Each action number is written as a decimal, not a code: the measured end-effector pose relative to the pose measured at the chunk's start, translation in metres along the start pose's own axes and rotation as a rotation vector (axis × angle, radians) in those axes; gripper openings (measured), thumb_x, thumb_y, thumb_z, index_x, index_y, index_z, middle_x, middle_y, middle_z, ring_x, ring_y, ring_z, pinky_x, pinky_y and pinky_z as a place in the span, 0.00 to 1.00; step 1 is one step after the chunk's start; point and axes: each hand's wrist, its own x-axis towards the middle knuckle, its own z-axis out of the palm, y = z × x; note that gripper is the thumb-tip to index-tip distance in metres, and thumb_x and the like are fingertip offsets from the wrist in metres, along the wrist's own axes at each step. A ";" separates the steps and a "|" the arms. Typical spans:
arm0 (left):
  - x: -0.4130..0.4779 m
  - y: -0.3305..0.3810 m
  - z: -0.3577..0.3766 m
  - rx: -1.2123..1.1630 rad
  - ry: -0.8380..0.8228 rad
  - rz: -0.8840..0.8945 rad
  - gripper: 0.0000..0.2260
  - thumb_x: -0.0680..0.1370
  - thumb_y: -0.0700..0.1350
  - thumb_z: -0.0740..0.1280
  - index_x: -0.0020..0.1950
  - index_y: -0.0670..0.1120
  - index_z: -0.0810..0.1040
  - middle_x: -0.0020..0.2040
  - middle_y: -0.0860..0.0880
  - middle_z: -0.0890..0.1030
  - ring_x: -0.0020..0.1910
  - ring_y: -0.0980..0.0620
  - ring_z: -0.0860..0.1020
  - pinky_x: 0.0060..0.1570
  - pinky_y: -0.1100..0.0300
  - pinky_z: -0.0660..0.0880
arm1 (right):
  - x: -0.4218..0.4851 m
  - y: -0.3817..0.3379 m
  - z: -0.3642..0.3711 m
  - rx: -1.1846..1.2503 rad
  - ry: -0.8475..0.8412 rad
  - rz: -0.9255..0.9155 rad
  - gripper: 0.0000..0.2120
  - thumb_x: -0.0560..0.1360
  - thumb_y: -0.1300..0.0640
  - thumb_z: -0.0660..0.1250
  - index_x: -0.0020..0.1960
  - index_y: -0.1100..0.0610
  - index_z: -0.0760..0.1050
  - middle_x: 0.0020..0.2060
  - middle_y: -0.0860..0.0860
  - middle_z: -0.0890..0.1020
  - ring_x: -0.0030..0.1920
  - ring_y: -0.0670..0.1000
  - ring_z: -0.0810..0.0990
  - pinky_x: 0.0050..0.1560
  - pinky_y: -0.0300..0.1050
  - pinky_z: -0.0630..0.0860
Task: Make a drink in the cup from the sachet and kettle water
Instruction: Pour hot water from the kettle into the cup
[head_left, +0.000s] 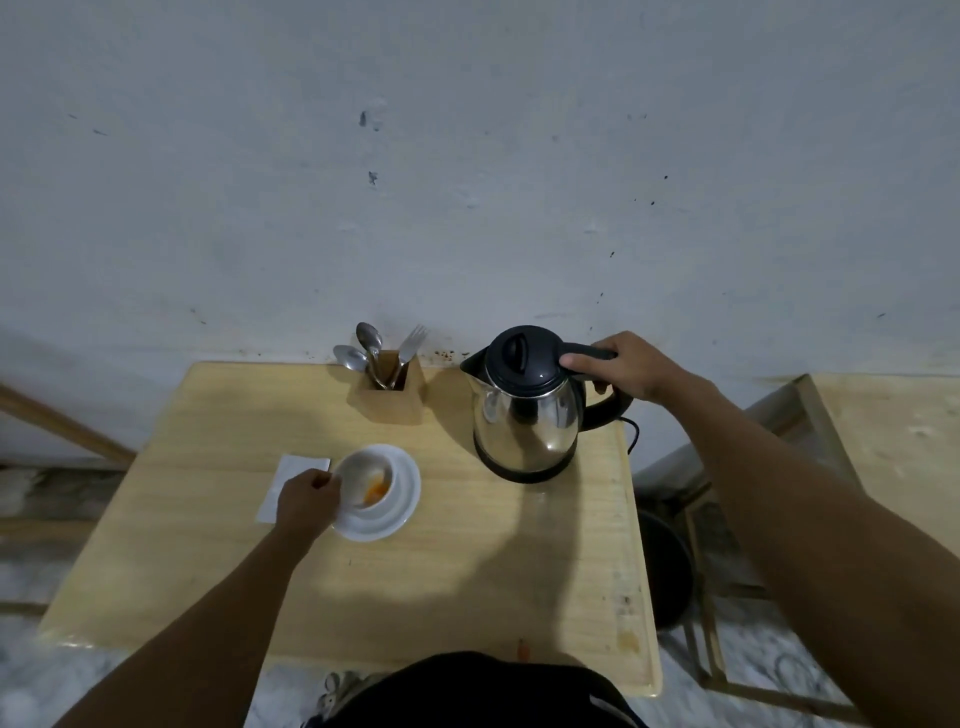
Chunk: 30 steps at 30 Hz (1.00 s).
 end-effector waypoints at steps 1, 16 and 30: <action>-0.001 0.001 -0.001 -0.003 0.002 0.001 0.17 0.76 0.48 0.63 0.33 0.38 0.78 0.34 0.39 0.82 0.39 0.40 0.81 0.40 0.54 0.73 | 0.001 0.001 0.000 0.009 -0.011 0.011 0.26 0.67 0.33 0.71 0.30 0.56 0.73 0.26 0.52 0.76 0.28 0.50 0.75 0.36 0.43 0.70; -0.009 0.004 -0.011 -0.133 -0.052 0.015 0.10 0.77 0.46 0.66 0.42 0.42 0.81 0.34 0.41 0.82 0.33 0.44 0.79 0.42 0.51 0.77 | 0.003 -0.016 0.017 -0.095 0.154 -0.175 0.37 0.58 0.29 0.73 0.26 0.62 0.62 0.24 0.54 0.61 0.25 0.50 0.60 0.30 0.46 0.57; -0.010 -0.006 -0.009 -0.286 -0.091 0.069 0.05 0.78 0.46 0.65 0.45 0.46 0.77 0.44 0.44 0.81 0.46 0.42 0.80 0.48 0.53 0.73 | -0.016 -0.125 0.055 -0.704 0.057 -0.330 0.35 0.60 0.24 0.67 0.25 0.58 0.65 0.20 0.50 0.65 0.24 0.50 0.65 0.28 0.42 0.59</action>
